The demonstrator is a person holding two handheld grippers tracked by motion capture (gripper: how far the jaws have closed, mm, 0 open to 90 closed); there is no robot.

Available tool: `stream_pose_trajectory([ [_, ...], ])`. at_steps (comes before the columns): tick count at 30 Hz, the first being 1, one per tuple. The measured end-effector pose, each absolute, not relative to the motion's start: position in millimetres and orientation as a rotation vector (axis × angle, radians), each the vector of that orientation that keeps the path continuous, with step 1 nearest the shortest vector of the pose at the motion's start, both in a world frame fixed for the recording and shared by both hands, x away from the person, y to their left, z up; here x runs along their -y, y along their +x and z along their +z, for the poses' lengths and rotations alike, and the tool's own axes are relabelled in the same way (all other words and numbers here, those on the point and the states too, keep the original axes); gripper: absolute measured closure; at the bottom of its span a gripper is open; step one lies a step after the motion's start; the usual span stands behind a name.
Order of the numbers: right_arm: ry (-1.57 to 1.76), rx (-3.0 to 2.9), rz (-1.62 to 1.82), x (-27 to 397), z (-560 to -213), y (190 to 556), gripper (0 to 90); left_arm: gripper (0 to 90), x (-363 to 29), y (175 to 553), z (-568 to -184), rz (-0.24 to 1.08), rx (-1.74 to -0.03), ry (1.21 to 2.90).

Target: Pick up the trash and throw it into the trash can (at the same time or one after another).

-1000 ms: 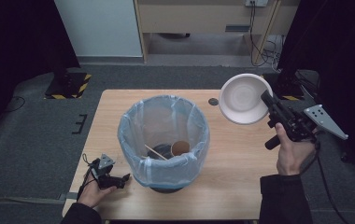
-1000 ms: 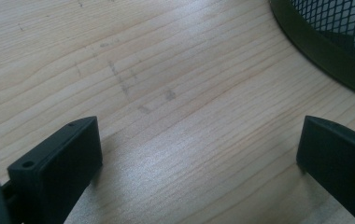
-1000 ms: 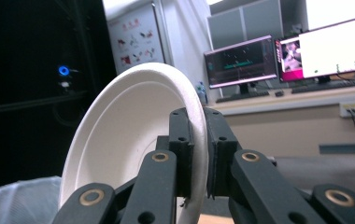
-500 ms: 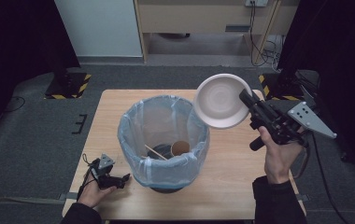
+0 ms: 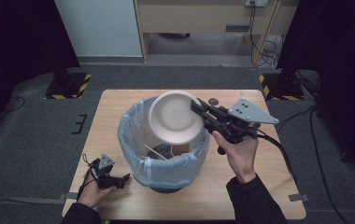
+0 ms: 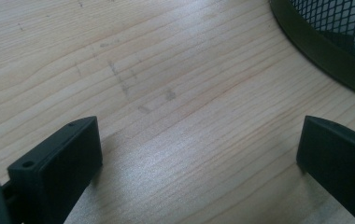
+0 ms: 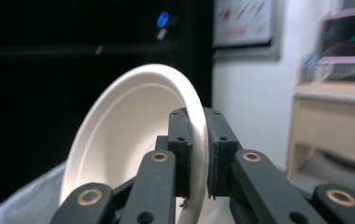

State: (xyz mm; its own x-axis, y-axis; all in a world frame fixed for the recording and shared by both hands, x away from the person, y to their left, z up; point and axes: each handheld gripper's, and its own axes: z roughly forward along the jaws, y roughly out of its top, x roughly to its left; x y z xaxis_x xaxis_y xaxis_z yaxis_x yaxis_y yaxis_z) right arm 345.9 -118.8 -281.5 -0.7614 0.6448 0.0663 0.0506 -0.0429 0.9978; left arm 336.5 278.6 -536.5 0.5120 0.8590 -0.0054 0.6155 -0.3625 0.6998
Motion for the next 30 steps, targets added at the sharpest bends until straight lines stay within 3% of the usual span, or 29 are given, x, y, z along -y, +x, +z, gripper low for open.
stream_pose_trajectory([
  [4, 0.708, -1.979, 1.808, 110, -291, 353, 55.4, 0.0, -279, 337, -537, 0.483, -1.198, 2.105],
  [11, 0.843, -1.811, 1.751, 148, -297, 357, 35.5, 0.0, -279, 337, -537, 0.483, -1.198, 2.105],
  [19, 1.131, -1.785, 1.616, 213, -361, 374, 27.9, 0.0, -279, 337, -537, 0.483, -1.198, 2.105],
  [30, 1.41, -2.01, 1.295, 260, -475, 381, 23.6, 0.0, -279, 337, -537, 0.483, -1.199, 2.104],
])
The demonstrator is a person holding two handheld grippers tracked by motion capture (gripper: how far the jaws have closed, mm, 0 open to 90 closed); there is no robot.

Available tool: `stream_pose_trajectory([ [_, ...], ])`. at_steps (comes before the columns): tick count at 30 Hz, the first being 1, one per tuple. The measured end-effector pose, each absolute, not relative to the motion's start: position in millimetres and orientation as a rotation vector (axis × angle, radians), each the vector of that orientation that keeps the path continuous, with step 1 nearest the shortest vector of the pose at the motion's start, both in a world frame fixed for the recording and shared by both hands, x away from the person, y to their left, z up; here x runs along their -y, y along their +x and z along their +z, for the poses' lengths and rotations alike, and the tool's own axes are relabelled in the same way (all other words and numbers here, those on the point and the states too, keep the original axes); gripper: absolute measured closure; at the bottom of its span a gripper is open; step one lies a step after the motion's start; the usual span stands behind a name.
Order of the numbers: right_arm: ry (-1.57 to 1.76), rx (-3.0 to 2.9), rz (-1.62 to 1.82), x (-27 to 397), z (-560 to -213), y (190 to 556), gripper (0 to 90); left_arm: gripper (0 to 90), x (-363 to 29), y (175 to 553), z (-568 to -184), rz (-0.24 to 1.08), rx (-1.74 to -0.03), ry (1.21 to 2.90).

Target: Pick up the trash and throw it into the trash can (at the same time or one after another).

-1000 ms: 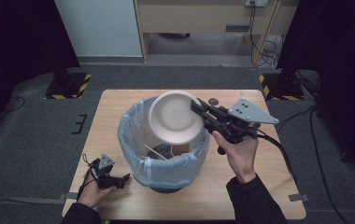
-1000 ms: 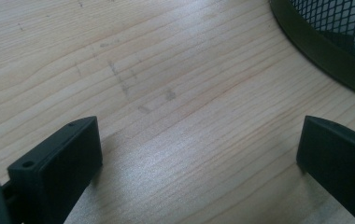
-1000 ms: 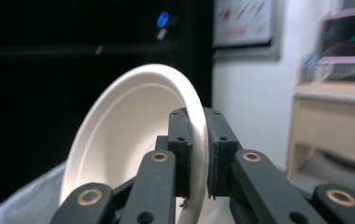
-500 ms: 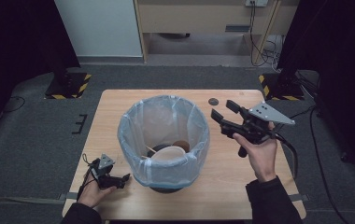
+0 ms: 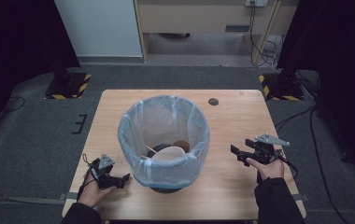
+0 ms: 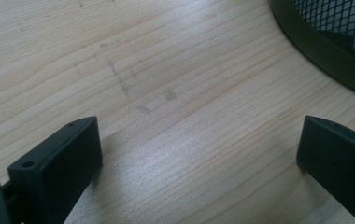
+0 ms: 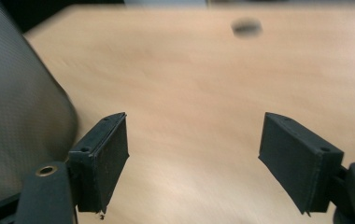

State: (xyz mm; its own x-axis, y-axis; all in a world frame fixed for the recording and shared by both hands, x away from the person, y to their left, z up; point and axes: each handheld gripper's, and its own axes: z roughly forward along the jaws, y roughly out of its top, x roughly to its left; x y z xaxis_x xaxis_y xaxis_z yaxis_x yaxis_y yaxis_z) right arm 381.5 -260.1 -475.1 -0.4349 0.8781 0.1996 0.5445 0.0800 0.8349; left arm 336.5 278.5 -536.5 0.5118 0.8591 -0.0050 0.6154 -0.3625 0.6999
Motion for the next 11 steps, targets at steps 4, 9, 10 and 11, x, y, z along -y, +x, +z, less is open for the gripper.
stream_pose_trajectory([
  [4, 1.453, -2.059, 1.189, 271, -497, 386, 21.7, 0.0, -279, 337, -537, 0.483, -1.199, 2.104],
  [9, 1.434, -2.112, 1.055, 284, -511, 390, 19.0, 0.0, -279, 337, -537, 0.483, -1.198, 2.104],
  [10, 1.434, -2.113, 1.047, 286, -512, 390, 18.4, 0.0, -279, 337, -537, 0.483, -1.198, 2.105],
  [11, 1.437, -2.116, 1.037, 288, -514, 390, 17.8, 0.0, -279, 337, -537, 0.483, -1.198, 2.104],
])
